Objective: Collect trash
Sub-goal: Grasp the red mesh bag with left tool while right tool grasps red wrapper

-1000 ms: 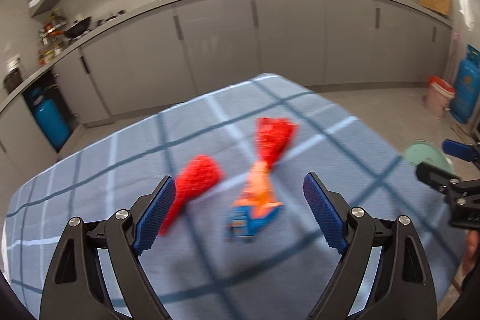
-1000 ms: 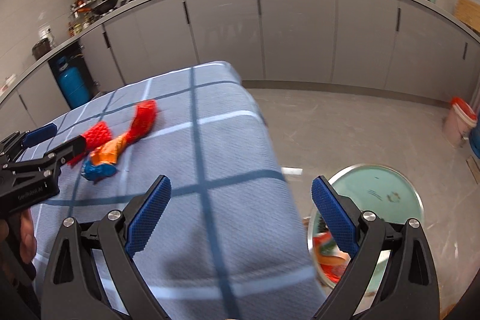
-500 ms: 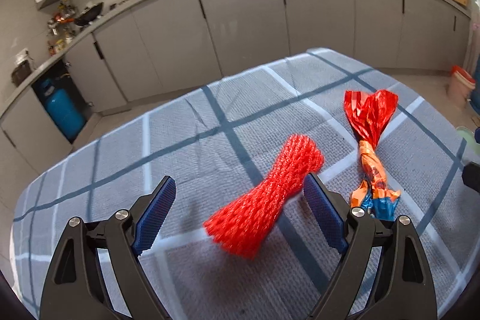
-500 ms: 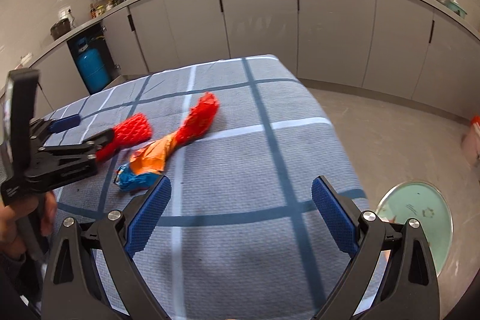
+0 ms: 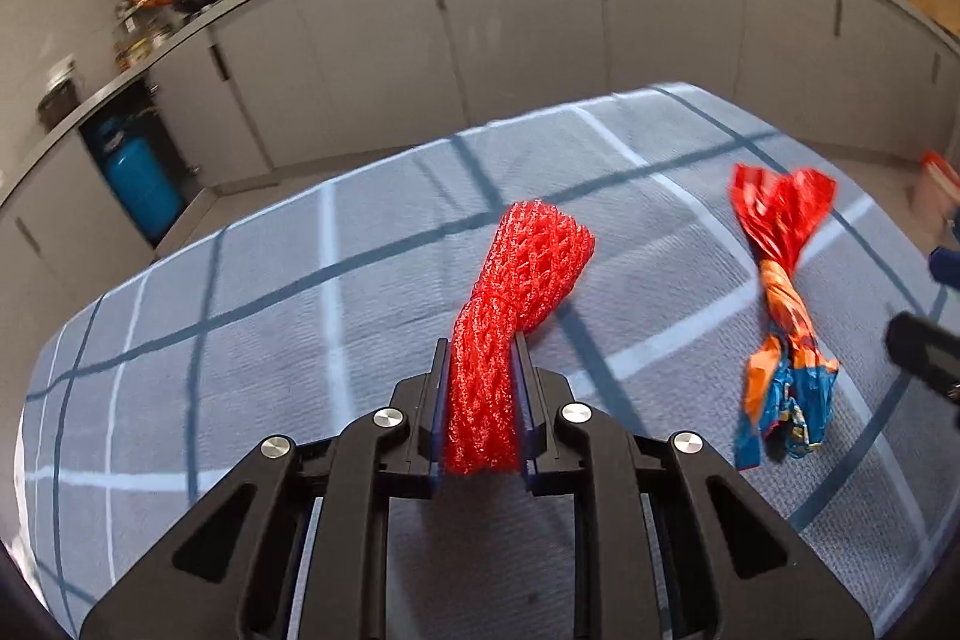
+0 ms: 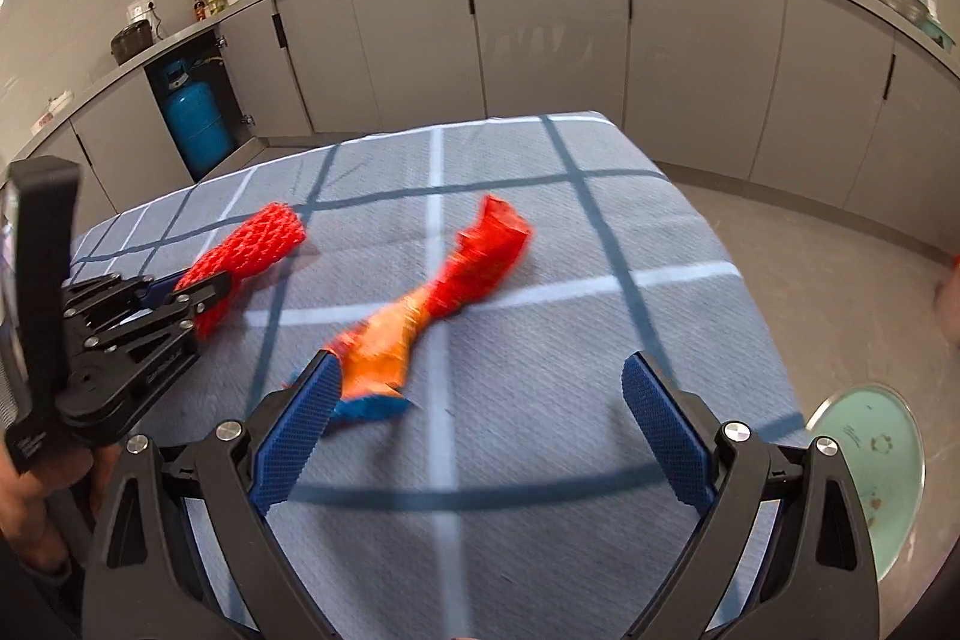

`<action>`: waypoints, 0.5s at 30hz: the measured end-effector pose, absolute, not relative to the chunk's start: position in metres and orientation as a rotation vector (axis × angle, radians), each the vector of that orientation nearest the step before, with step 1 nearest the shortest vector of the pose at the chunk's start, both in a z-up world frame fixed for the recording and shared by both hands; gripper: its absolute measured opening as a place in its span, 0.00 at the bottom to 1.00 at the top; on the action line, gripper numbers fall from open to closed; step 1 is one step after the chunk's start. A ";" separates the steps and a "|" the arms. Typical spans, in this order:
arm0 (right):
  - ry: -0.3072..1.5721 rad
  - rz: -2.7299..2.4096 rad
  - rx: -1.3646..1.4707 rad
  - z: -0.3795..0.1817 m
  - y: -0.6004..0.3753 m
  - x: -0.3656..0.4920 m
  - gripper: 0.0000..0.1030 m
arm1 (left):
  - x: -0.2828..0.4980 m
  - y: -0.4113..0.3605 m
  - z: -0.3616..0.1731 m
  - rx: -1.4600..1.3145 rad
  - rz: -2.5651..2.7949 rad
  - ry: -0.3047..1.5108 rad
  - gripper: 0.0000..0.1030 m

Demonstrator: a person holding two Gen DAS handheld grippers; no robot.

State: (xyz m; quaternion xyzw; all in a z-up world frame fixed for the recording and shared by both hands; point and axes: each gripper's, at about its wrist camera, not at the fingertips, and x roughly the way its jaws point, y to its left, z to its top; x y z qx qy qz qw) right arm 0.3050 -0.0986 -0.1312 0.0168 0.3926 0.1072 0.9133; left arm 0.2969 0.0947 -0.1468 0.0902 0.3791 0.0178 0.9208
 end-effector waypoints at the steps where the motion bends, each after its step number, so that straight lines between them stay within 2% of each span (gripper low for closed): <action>1: 0.816 0.224 0.031 -0.132 -0.092 0.309 0.90 | 0.295 0.097 -0.145 0.184 0.052 0.771 0.19; 6: 0.869 0.233 0.049 -0.143 -0.071 0.327 0.83 | 0.295 0.110 -0.144 0.150 0.098 0.775 0.19; 8: 0.899 0.232 0.055 -0.151 -0.066 0.330 0.77 | 0.295 0.114 -0.145 0.137 0.112 0.784 0.19; 10: 0.936 0.249 0.073 -0.160 -0.065 0.332 0.58 | 0.295 0.115 -0.147 0.131 0.111 0.791 0.19; 12: 0.931 0.265 0.087 -0.161 -0.066 0.330 0.50 | 0.294 0.114 -0.149 0.128 0.107 0.794 0.19; 13: 0.929 0.278 0.087 -0.160 -0.065 0.328 0.35 | 0.294 0.113 -0.149 0.126 0.101 0.795 0.19; 15: 0.923 0.280 0.077 -0.158 -0.063 0.326 0.31 | 0.293 0.112 -0.149 0.127 0.098 0.795 0.19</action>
